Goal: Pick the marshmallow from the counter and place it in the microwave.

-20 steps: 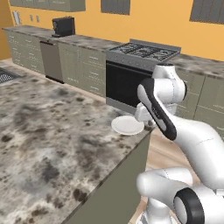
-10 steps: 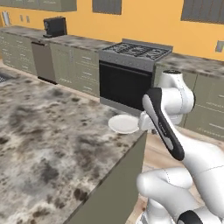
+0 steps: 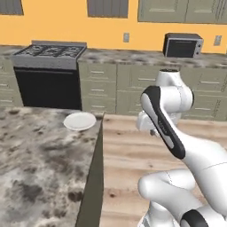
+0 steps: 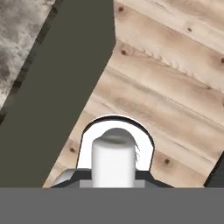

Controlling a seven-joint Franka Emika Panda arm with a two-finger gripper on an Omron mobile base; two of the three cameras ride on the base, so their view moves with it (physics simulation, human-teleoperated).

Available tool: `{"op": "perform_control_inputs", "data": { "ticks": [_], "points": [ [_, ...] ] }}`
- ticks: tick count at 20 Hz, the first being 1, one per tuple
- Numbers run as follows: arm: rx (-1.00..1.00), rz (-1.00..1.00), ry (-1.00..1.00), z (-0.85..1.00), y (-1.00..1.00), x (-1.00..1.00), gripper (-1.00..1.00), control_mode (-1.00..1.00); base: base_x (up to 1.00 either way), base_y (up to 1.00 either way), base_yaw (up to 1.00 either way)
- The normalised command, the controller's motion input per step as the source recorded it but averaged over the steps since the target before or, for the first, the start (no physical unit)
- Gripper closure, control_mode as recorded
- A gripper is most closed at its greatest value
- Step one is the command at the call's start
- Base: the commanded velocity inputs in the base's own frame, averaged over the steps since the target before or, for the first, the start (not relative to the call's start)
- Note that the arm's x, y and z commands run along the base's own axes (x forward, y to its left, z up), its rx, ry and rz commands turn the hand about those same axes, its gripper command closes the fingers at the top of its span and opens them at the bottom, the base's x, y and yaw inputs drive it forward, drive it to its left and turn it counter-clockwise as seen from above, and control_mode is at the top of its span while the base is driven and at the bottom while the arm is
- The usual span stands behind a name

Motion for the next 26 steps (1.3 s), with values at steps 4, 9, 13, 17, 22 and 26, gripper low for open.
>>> {"op": "perform_control_inputs", "data": {
  "ticks": [4,9,13,17,22,26],
  "points": [
    [0.00,0.00,0.00,0.00,0.00,0.00,1.00,1.00,-1.00,0.32,-0.61],
    [0.00,0.00,0.00,0.00,0.00,0.00,1.00,1.00,-1.00,0.63,-0.57],
    [0.00,0.00,0.00,0.00,0.00,0.00,1.00,1.00,-1.00,0.47,-0.49],
    [0.00,0.00,0.00,0.00,0.00,0.00,1.00,1.00,-1.00,0.44,-0.48],
    [0.00,0.00,0.00,0.00,0.00,0.00,1.00,1.00,-0.26,0.02,-0.84],
    [0.00,0.00,0.00,0.00,0.00,0.00,1.00,1.00,0.00,0.00,-0.93]
  ]
}}
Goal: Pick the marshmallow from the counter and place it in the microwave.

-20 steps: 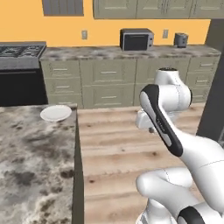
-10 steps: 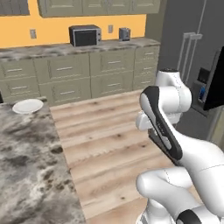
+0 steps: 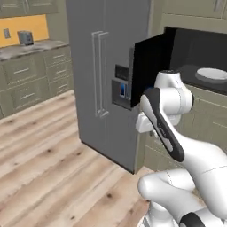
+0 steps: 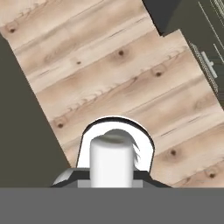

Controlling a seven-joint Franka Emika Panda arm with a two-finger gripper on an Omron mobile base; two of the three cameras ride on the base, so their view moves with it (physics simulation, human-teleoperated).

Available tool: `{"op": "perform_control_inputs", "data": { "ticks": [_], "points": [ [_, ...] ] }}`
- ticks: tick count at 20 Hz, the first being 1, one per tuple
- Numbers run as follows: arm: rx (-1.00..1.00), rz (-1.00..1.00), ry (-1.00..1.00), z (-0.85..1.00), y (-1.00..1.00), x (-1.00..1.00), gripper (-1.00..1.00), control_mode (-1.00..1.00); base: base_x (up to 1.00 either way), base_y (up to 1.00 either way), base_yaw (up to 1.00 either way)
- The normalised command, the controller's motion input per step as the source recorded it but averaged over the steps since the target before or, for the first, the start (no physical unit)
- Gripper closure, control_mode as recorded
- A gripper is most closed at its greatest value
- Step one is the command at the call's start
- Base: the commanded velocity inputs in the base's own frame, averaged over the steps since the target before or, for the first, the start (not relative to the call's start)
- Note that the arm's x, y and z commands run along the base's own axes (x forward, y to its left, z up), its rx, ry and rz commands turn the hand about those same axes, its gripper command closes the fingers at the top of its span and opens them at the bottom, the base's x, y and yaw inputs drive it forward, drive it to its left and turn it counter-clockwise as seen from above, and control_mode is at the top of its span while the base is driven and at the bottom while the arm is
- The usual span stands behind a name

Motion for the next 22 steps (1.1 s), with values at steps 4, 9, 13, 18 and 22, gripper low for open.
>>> {"op": "perform_control_inputs", "data": {
  "ticks": [4,9,13,18,22],
  "points": [
    [0.00,0.00,0.00,0.00,0.00,0.00,1.00,1.00,0.00,0.00,-0.94],
    [0.00,0.00,0.00,0.00,0.00,0.00,1.00,1.00,0.34,0.04,-0.82],
    [0.00,0.00,0.00,0.00,0.00,0.00,1.00,1.00,0.97,0.38,-0.43],
    [0.00,0.00,0.00,0.00,0.00,0.00,1.00,1.00,0.67,0.19,-0.07],
    [0.00,0.00,0.00,0.00,0.00,0.00,1.00,1.00,0.40,0.12,0.00]
  ]
}}
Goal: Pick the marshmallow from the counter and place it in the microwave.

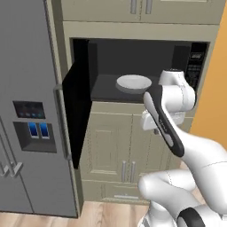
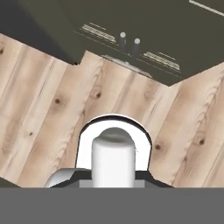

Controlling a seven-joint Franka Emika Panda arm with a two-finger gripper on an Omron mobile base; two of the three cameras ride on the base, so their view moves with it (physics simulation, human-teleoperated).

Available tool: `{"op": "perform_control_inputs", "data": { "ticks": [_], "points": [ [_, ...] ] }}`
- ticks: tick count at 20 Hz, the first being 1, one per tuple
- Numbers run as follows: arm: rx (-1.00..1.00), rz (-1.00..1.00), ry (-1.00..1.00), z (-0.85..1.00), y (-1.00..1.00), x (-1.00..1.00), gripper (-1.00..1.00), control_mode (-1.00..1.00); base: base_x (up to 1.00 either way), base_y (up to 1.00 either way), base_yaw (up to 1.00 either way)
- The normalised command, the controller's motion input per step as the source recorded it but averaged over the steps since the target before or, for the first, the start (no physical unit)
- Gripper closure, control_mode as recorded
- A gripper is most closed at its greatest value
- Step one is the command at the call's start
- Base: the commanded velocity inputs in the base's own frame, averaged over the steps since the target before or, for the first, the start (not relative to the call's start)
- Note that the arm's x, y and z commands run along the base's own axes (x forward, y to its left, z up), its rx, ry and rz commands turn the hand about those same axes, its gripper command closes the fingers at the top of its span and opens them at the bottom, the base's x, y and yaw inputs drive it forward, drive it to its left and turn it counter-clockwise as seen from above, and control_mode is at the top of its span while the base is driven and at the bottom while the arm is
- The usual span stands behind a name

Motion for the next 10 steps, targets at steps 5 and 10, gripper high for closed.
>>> {"op": "perform_control_inputs", "data": {
  "ticks": [5,10],
  "points": [
    [0.00,0.00,0.00,0.00,0.00,0.00,1.00,1.00,0.54,0.10,-0.01],
    [0.00,0.00,0.00,0.00,0.00,0.00,1.00,1.00,0.46,0.01,-0.02]
  ]
}}
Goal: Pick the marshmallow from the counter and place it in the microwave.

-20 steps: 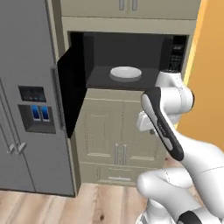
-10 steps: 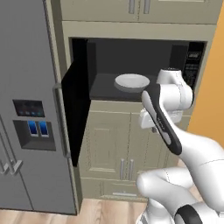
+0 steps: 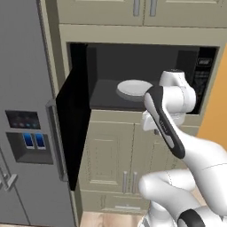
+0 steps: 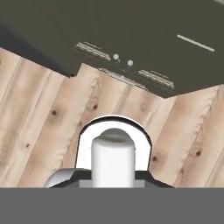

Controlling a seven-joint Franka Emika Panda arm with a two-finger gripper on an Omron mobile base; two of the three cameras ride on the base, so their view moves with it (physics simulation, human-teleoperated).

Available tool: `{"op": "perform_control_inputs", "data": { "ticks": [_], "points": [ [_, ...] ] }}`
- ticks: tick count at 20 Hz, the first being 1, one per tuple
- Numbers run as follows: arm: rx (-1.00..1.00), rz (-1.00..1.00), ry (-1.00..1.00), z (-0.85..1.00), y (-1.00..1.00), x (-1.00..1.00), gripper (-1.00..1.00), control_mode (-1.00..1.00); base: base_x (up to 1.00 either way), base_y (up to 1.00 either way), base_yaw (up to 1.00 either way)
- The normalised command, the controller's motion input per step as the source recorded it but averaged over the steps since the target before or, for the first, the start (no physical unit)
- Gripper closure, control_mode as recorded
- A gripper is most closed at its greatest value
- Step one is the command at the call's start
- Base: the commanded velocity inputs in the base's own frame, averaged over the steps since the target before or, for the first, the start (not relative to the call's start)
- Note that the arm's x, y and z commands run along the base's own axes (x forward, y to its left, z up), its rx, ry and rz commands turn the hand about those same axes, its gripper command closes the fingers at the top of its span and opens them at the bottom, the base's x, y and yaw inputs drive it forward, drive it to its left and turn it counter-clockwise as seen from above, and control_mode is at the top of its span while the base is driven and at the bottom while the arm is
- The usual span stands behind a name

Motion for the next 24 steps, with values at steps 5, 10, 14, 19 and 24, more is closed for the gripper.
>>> {"op": "perform_control_inputs", "data": {
  "ticks": [5,10,14,19,24],
  "points": [
    [0.00,0.00,0.00,0.00,0.00,0.00,1.00,1.00,0.55,0.01,-0.03],
    [0.00,0.00,0.00,0.00,0.00,0.00,1.00,1.00,0.66,0.01,-0.04],
    [0.00,0.00,0.00,0.00,0.00,0.00,1.00,1.00,0.24,0.00,-0.01],
    [0.00,0.00,0.00,0.00,0.00,0.00,1.00,1.00,0.12,0.06,0.00],
    [0.01,-0.03,-0.38,0.07,0.15,0.30,1.00,-1.00,0.00,0.00,0.00]
  ]
}}
